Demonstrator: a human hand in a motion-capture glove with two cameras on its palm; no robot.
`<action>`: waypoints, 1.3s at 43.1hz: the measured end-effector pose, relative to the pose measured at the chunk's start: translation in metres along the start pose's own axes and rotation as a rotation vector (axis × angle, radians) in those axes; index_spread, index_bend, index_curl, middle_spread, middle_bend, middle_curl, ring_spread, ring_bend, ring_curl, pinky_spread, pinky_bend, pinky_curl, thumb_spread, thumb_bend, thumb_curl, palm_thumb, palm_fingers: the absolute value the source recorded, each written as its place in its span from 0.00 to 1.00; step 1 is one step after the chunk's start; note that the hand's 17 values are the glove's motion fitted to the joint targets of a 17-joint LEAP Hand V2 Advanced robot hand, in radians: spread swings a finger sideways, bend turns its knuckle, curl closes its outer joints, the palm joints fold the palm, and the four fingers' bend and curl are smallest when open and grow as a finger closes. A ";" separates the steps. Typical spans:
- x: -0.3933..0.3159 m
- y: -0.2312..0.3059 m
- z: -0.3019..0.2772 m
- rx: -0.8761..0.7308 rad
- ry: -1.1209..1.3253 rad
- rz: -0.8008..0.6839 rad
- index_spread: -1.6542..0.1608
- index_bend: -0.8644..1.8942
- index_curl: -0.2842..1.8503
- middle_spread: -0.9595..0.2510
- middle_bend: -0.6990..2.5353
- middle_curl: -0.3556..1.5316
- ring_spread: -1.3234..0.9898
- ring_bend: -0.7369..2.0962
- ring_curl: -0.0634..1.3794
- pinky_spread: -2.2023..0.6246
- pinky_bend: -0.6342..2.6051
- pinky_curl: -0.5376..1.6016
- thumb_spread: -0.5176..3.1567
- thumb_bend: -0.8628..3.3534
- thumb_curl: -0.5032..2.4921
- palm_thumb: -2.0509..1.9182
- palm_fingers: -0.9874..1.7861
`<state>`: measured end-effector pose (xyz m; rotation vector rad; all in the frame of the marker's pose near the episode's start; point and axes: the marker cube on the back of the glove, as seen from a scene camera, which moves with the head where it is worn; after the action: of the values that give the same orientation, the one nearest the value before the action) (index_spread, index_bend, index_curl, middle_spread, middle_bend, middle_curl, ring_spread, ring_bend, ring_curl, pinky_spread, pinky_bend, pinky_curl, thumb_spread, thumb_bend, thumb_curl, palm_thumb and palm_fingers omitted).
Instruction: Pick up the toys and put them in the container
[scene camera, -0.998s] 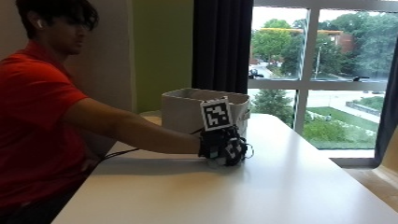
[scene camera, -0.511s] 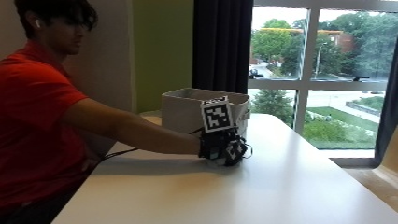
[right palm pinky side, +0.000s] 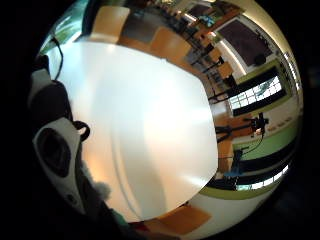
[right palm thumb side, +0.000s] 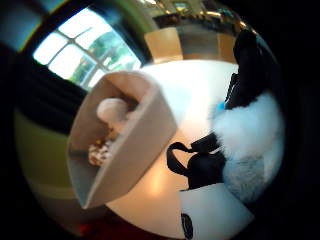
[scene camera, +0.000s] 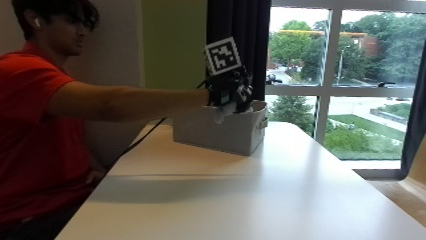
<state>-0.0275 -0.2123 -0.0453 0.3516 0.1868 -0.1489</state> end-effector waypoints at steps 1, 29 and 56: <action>-0.008 -0.004 -0.008 0.012 -0.008 0.005 0.62 0.44 0.51 0.52 0.48 0.54 0.41 0.69 0.44 0.61 0.50 0.46 0.29 0.22 0.50 0.66 0.76; -0.170 -0.044 -0.077 0.020 -0.055 -0.180 0.60 0.41 0.58 0.53 0.46 0.57 0.41 0.68 0.43 0.61 0.49 0.46 0.28 0.21 0.55 0.66 0.75; -0.217 -0.020 -0.046 -0.366 -0.128 -0.342 0.62 0.31 0.55 0.54 0.31 0.51 0.44 0.60 0.40 0.67 0.55 0.50 0.35 0.17 0.53 0.56 0.37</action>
<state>-0.2492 -0.1899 -0.0494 -0.0577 0.1428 -0.4664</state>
